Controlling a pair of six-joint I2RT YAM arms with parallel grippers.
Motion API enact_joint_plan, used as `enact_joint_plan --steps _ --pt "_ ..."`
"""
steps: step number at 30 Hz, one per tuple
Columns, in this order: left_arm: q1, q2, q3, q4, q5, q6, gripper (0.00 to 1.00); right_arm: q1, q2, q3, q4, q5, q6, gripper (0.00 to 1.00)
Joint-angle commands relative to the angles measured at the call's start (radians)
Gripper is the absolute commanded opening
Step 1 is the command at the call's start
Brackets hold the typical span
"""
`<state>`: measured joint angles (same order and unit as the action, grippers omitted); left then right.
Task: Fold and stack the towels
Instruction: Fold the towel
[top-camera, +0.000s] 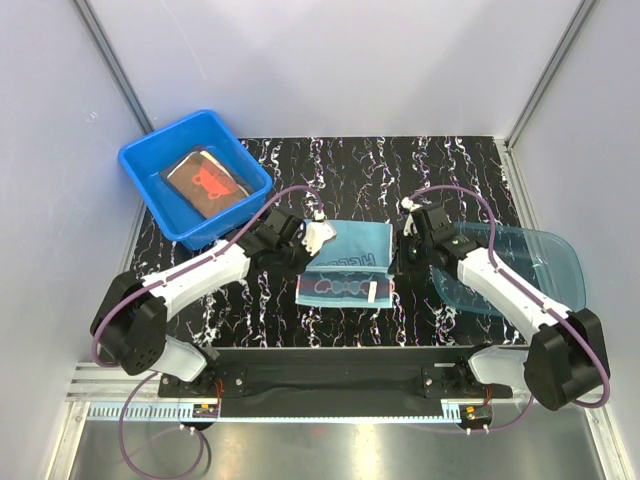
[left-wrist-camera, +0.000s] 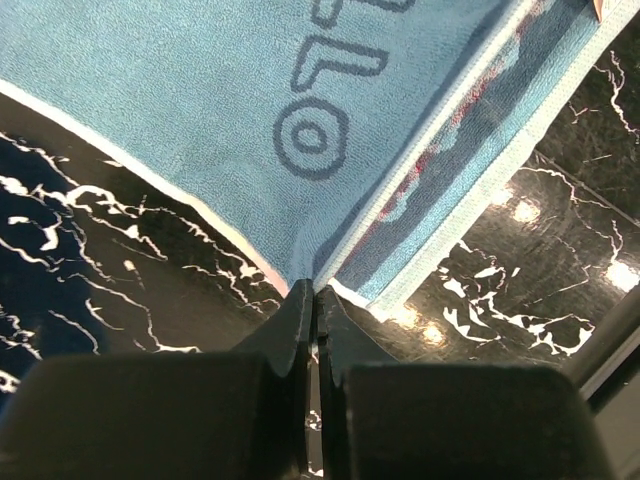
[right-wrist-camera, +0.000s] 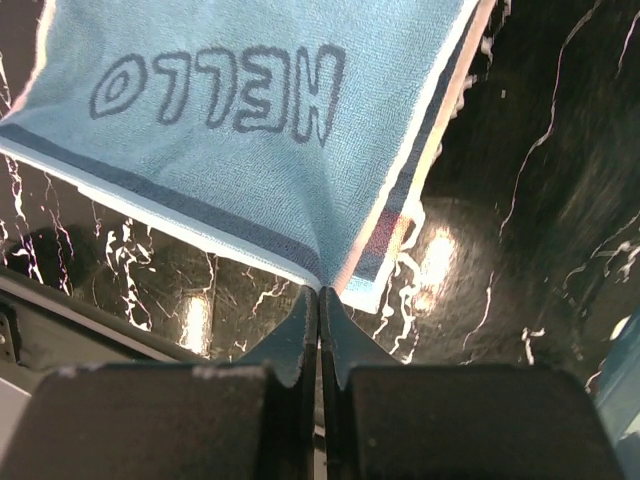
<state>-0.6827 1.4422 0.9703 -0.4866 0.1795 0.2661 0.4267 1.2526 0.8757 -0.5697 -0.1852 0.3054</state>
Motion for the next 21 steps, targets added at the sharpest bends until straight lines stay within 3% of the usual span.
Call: enact_joint_plan --steps 1,4,6,8,9,12,13,16,21 --pt "0.002 -0.002 -0.007 -0.035 0.008 -0.021 0.02 0.003 -0.018 -0.041 -0.021 0.029 0.057 0.02" --pt "0.002 0.006 -0.008 -0.064 0.032 -0.042 0.05 0.003 -0.018 -0.066 -0.042 0.046 0.081 0.12" --pt "-0.003 0.014 -0.005 -0.093 0.032 -0.062 0.09 0.004 -0.033 -0.083 -0.048 0.023 0.103 0.30" --pt "-0.003 -0.006 -0.018 -0.112 0.006 -0.094 0.16 0.018 -0.054 -0.106 -0.045 -0.003 0.116 0.37" --pt "-0.005 -0.015 -0.021 -0.112 -0.012 -0.112 0.32 0.020 -0.080 -0.107 -0.042 -0.014 0.121 0.39" --pt "-0.003 -0.035 -0.012 -0.130 -0.047 -0.192 0.39 0.020 -0.107 -0.095 -0.047 -0.028 0.159 0.41" --pt "-0.003 -0.039 -0.007 -0.135 -0.051 -0.212 0.48 0.020 -0.110 -0.083 -0.058 -0.023 0.170 0.41" --pt "-0.005 -0.066 -0.018 -0.089 -0.009 -0.295 0.52 0.020 -0.101 -0.069 -0.050 -0.001 0.195 0.41" --pt "0.006 -0.054 -0.036 -0.011 -0.130 -0.520 0.54 0.020 -0.012 -0.067 -0.016 0.075 0.236 0.43"
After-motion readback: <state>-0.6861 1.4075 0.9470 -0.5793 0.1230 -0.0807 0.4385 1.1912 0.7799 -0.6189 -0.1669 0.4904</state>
